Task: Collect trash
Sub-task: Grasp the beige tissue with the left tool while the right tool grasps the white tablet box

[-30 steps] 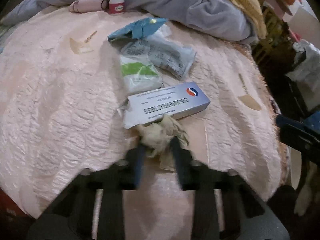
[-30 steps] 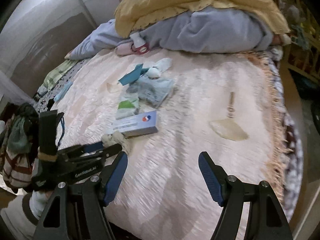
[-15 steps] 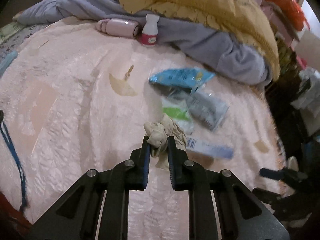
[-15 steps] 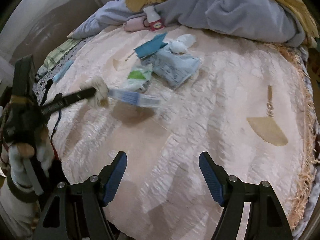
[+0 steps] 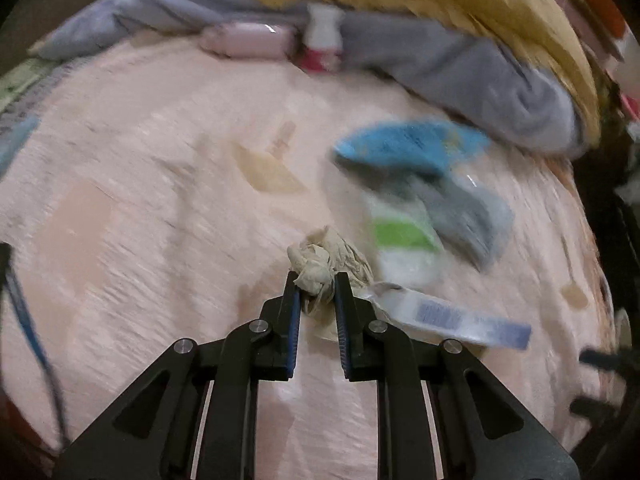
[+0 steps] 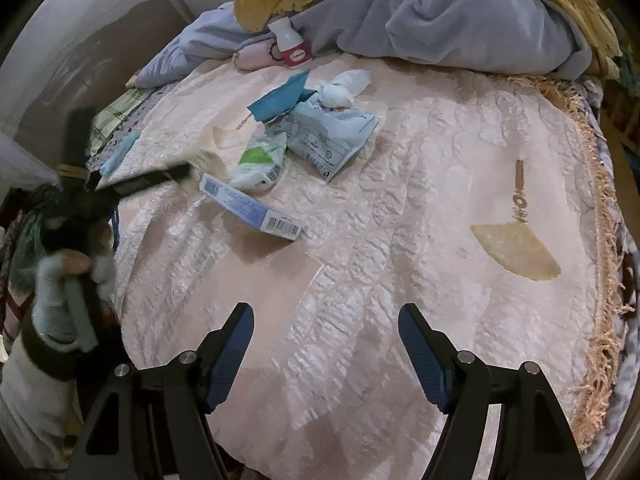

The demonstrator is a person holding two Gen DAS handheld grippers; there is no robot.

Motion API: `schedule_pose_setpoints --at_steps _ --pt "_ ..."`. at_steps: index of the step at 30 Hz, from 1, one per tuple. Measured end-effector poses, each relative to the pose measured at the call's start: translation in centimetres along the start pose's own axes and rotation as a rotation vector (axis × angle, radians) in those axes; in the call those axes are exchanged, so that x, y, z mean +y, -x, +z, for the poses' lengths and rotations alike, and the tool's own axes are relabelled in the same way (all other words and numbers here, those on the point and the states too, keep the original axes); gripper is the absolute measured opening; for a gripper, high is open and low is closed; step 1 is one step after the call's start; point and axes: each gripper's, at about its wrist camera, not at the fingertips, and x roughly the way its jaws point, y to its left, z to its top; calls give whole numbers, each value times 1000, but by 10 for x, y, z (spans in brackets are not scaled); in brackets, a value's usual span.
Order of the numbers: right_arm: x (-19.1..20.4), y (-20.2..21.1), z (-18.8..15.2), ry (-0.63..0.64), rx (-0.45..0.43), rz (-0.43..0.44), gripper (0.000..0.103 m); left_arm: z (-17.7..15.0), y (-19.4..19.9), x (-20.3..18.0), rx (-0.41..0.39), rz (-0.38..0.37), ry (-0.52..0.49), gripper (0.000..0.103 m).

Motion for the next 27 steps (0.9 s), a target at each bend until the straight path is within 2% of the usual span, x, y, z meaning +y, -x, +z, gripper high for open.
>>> schedule_pose_setpoints --at_steps 5,9,11,15,18,20,22,25,27 --pt "-18 18 -1 -47 -33 -45 72 -38 21 -49 33 -174 -127 13" --pt "-35 29 -6 -107 -41 -67 73 -72 35 -87 95 -289 -227 13" --pt "-41 32 -11 -135 -33 -50 73 -81 41 -96 113 -333 -252 13" --pt "-41 23 -23 -172 10 19 74 -80 50 -97 131 -400 -236 13" --pt "-39 7 -22 -215 37 52 74 -86 61 -97 126 -395 -257 13" --pt "-33 -6 -10 -222 38 48 75 -87 65 -94 115 -384 -260 13" --pt "-24 -17 4 -200 26 47 79 -87 72 -89 95 -366 -252 13" --pt "-9 -31 23 -135 14 -14 79 -86 77 -75 60 -320 -229 13" --pt "0 -30 27 -98 -5 -18 79 -85 79 -66 48 -284 -217 13"
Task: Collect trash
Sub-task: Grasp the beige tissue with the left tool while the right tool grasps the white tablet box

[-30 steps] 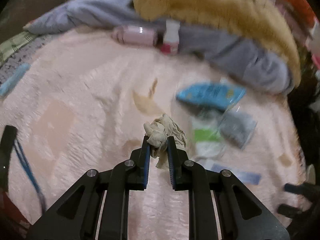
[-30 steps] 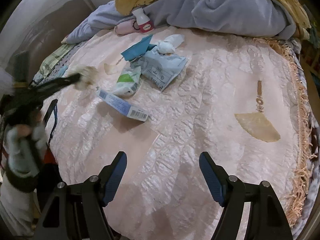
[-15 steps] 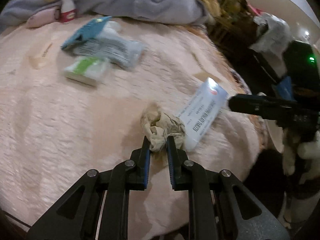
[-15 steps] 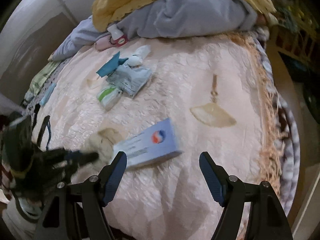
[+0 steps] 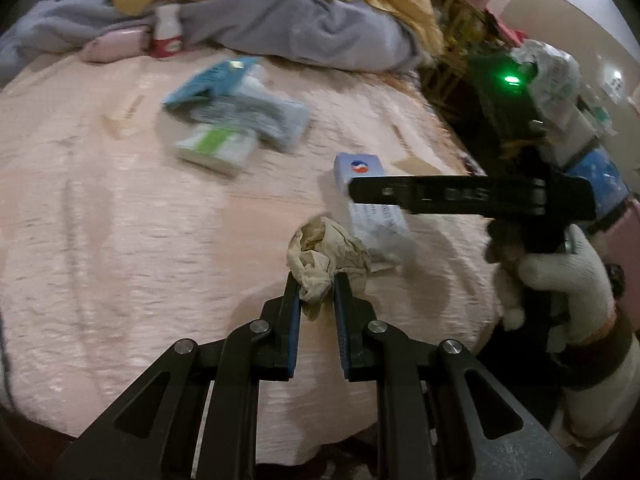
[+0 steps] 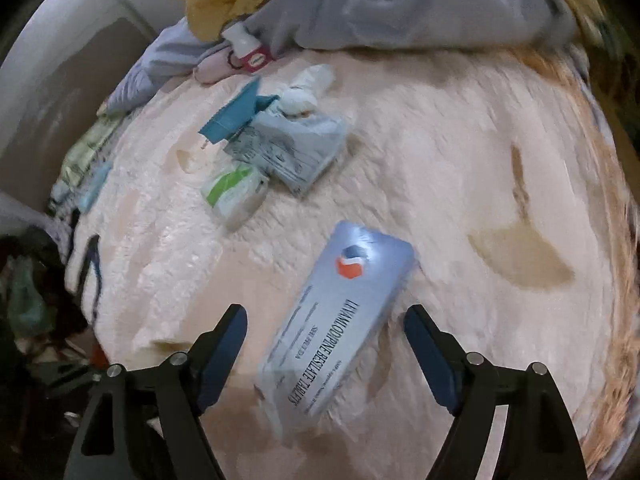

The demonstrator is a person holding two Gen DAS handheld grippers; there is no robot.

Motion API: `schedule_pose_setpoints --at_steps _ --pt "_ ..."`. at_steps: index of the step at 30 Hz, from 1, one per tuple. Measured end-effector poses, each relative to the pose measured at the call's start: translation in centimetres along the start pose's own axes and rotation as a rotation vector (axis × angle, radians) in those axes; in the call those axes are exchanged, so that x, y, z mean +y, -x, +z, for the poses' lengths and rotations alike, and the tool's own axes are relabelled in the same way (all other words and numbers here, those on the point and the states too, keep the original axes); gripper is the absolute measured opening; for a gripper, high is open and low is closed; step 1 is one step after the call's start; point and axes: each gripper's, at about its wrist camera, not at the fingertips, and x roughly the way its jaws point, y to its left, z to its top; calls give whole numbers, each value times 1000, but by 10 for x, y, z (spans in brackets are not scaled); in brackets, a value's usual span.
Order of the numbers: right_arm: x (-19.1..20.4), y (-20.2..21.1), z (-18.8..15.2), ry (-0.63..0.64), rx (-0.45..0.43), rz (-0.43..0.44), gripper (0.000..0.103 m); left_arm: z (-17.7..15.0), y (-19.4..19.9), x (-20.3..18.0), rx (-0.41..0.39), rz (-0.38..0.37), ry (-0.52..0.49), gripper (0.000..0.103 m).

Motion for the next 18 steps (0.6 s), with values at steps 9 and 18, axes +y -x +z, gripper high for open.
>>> schedule_pose_setpoints --at_steps 9,18 --pt "19 -34 0 97 29 -95 79 3 -10 15 1 33 35 13" --pt "7 16 -12 152 -66 -58 45 7 -8 0 -44 1 106 13"
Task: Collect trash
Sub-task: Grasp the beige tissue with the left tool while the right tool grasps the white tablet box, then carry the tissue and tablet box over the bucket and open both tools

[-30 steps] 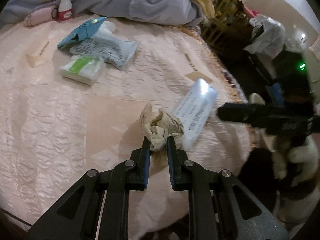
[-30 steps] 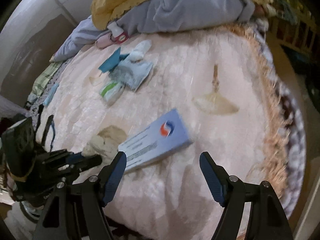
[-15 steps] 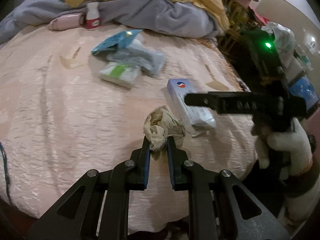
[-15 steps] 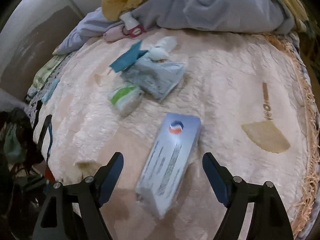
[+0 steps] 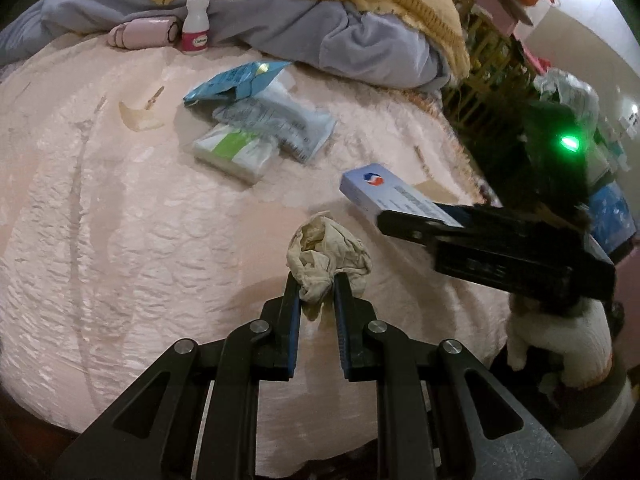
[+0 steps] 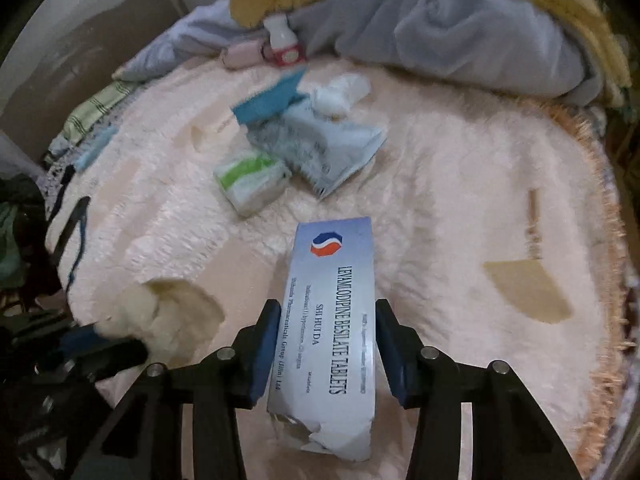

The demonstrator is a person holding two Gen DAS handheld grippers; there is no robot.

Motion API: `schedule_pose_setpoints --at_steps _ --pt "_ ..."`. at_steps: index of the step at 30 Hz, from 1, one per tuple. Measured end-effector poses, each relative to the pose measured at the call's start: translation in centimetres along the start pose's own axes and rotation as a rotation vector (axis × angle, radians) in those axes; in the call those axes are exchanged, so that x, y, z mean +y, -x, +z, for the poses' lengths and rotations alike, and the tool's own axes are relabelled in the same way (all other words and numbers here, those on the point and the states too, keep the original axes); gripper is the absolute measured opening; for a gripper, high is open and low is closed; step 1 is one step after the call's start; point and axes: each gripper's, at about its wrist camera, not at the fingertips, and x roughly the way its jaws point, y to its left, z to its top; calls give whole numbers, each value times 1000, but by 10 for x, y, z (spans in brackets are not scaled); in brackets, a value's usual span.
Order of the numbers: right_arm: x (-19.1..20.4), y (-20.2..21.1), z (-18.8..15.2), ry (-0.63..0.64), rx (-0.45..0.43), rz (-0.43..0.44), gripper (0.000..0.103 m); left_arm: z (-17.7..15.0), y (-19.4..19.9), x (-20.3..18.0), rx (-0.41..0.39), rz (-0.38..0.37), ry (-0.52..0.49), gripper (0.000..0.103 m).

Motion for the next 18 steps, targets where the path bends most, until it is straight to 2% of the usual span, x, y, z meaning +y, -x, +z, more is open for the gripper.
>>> schedule_pose_setpoints --at_steps 5,10,18 --pt "-17 47 -7 -10 -62 9 45 1 5 -21 -28 -35 3 13" --pt "-47 97 -28 -83 -138 1 45 9 6 -56 -28 -87 -50 13" --pt "-112 162 -79 -198 -207 -87 45 25 -6 -134 -14 -169 -172 13"
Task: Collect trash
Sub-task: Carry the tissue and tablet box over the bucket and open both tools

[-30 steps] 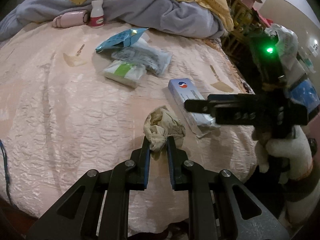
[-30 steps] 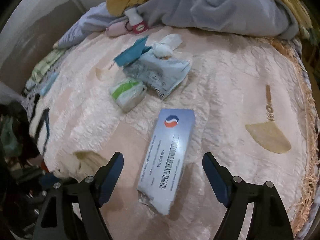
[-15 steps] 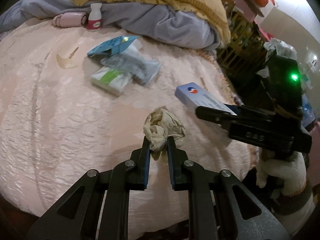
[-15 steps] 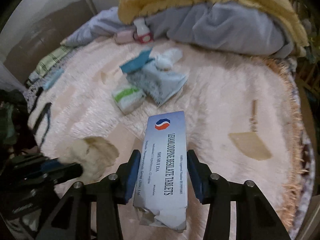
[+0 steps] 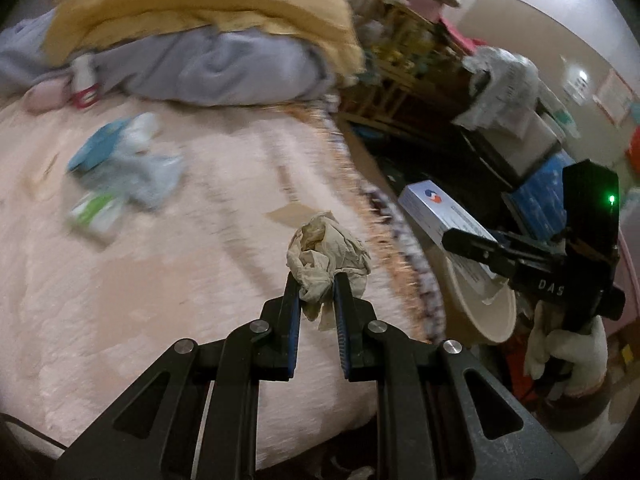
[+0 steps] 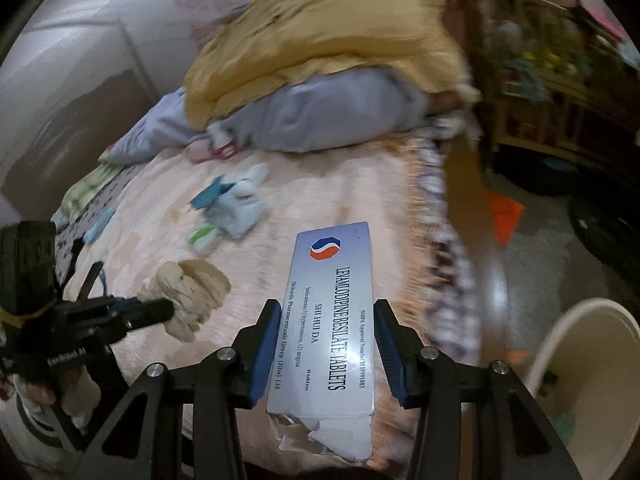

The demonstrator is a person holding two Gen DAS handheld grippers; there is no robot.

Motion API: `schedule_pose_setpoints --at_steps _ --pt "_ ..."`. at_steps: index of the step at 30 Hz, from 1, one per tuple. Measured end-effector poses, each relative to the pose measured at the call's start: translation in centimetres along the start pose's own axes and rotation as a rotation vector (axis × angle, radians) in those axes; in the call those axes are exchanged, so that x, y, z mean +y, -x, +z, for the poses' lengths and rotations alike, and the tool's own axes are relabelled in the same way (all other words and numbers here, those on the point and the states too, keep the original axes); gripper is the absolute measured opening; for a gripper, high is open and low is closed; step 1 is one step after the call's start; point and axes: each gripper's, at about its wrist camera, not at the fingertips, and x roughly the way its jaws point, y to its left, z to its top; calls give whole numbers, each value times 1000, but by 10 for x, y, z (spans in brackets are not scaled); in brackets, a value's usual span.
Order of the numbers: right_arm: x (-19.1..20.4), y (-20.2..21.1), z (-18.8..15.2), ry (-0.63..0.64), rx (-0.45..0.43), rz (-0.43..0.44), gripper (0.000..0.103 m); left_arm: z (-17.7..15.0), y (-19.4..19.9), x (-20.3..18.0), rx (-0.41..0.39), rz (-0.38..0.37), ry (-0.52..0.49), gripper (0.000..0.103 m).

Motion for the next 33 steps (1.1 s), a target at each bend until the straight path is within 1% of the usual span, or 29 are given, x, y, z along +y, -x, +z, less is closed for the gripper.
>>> schedule_pose_setpoints --at_steps 4,9,15,18,23,26,33 --pt "-47 28 -14 -67 -28 -59 45 12 -19 -42 16 -35 -69 13" --pt "-93 52 -32 -144 -50 -116 45 22 -49 -96 46 -77 -157 13" --pt "-142 75 -54 -238 -68 -172 45 25 -84 -147 85 -106 -233 13" --pt "-168 81 -66 -293 -68 -192 45 25 -101 -168 107 -125 -255 13" --pt "-197 90 -81 -351 -64 -222 45 25 -129 -197 150 -162 -286 13" --pt "-209 93 -89 -379 -61 -232 46 22 -148 -215 176 -169 -293 13" --pt "-234 87 -101 -422 -37 -240 46 16 -171 -238 204 -182 -314 13"
